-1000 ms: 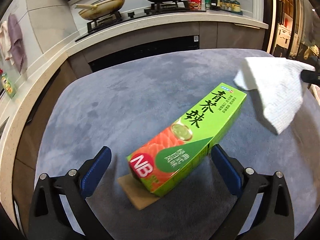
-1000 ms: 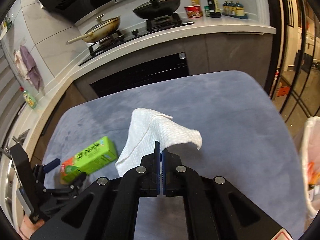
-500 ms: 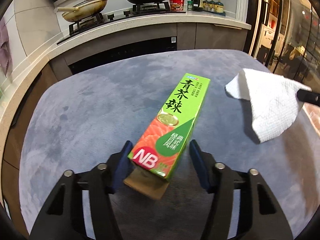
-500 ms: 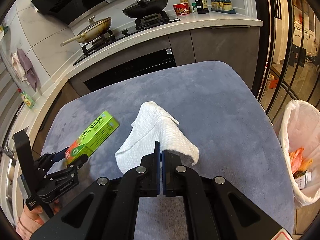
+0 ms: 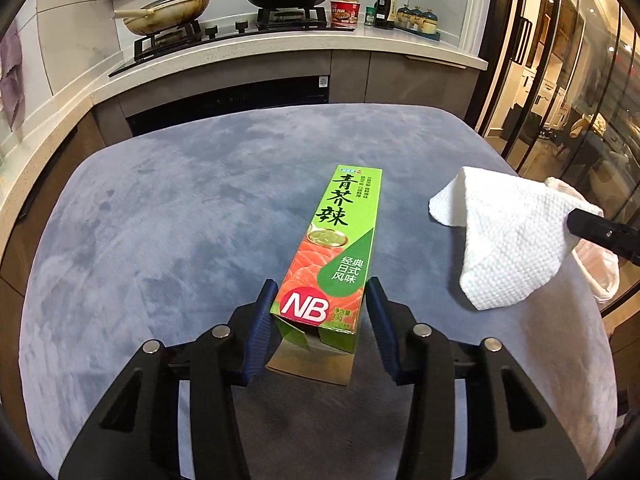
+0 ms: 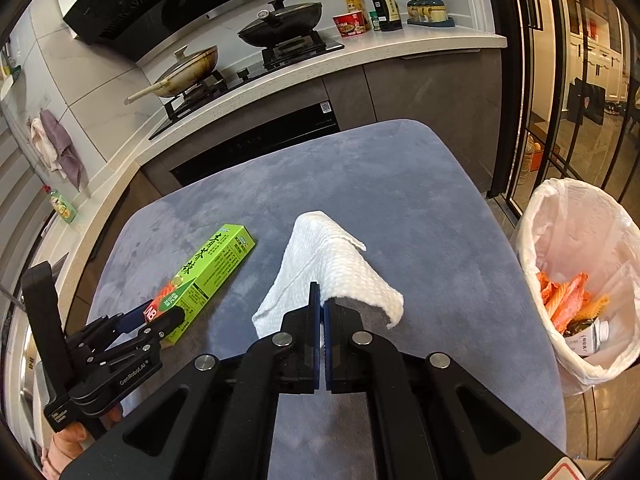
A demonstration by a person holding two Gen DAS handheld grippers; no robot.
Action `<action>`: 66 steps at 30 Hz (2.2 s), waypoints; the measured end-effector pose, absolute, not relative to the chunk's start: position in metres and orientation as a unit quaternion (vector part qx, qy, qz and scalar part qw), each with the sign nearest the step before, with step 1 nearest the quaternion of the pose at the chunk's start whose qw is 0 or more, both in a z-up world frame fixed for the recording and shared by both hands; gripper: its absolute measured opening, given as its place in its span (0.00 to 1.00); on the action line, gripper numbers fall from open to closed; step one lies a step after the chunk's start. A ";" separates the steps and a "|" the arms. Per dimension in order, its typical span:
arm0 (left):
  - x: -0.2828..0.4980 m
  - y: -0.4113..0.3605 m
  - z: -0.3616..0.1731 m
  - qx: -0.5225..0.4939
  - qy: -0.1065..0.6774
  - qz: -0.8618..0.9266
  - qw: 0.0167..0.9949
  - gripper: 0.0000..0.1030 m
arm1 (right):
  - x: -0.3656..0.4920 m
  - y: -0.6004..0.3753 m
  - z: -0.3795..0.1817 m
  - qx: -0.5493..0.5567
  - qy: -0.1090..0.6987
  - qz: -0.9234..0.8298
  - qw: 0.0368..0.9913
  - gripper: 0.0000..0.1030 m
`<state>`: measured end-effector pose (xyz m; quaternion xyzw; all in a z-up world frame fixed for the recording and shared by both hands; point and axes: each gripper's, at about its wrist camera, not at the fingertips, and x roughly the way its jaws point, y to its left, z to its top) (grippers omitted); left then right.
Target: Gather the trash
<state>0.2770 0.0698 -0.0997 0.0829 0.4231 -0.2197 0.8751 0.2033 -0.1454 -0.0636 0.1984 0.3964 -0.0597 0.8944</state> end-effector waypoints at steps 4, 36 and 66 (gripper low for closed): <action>0.256 0.056 -0.087 0.086 0.423 -0.225 0.874 0.40 | 0.188 -0.157 -0.050 0.184 0.384 -0.074 0.902 0.02; 0.156 -0.250 -0.060 0.195 0.405 -0.425 0.786 0.37 | 0.118 -0.380 -0.057 0.159 0.428 -0.217 0.863 0.02; 0.133 -0.204 -0.054 0.182 0.408 -0.311 0.839 0.74 | 0.069 -0.324 -0.020 0.038 0.402 -0.246 0.881 0.66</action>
